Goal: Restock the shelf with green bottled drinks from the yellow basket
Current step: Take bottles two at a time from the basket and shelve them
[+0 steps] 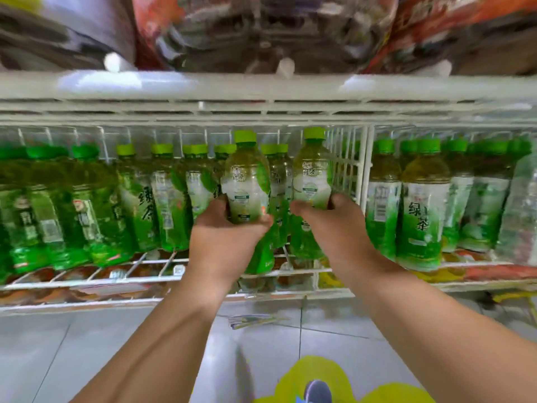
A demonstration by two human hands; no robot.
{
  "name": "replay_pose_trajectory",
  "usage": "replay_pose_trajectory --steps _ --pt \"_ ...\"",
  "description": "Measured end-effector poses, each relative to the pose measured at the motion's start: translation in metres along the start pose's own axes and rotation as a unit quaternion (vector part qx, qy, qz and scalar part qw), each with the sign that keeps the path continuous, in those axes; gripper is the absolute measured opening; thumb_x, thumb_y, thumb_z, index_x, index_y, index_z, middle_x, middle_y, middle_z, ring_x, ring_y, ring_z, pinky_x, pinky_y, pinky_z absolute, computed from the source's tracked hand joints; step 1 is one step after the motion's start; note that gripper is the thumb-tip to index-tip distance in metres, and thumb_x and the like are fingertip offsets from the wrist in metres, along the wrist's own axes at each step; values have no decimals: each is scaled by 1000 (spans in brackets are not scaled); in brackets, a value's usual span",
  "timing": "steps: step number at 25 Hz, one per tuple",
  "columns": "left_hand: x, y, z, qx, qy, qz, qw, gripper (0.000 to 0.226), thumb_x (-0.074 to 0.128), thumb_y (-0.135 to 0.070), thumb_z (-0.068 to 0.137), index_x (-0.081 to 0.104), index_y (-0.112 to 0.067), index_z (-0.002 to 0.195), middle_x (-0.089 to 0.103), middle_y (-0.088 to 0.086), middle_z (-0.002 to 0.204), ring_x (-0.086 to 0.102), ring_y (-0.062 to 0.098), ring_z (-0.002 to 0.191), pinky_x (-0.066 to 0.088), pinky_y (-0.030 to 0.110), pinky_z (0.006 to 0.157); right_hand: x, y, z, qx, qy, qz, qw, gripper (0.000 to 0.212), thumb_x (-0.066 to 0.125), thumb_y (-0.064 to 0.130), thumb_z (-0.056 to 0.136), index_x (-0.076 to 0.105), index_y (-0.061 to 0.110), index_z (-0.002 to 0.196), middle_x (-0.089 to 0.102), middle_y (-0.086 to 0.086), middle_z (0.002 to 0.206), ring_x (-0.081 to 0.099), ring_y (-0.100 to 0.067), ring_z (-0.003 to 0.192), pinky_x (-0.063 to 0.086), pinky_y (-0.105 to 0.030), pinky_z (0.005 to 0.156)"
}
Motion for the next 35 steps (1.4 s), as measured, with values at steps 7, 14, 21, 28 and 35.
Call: replay_pose_trajectory --steps 7,14,21,28,35 --pt "31 15 28 20 6 51 999 42 81 -49 68 48 -25 77 49 8 86 44 19 64 30 24 51 12 -23 37 7 -27 -73 997 44 84 44 77 64 8 93 65 -10 81 59 -21 64 42 -30 53" --pt "44 25 36 40 -20 105 993 62 80 -50 75 59 -2 107 51 12 103 48 22 82 32 24 64 27 -23 50 -40 7 -112 993 41 73 33 87 60 27 125 70 6 101 68 -21 88 51 -29 70" --pt "35 20 21 91 -55 147 983 86 84 -34 79 40 -7 148 50 11 134 50 20 118 22 5 87 34 -39 42 -12 37 -106 994 37 71 23 89 55 23 123 70 1 92 63 -16 61 41 -24 50" --pt "30 27 8 77 -13 167 983 98 84 -44 78 32 -13 155 44 14 147 50 28 129 31 14 89 30 -41 27 -14 48 -141 989 50 68 27 92 47 18 137 68 -3 106 64 -13 65 40 -15 41" --pt "10 21 4 106 13 276 955 101 75 -59 81 25 -19 159 38 14 154 39 34 141 47 44 105 30 -14 0 -93 91 -224 966 77 57 43 101 17 19 162 24 -6 167 25 -26 153 25 -36 119"
Point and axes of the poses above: each hand's wrist, its own z-axis towards the middle knuckle, its own x-axis out of the palm, y = z × x, the point moved 10 cm from there along z, towards the middle knuckle
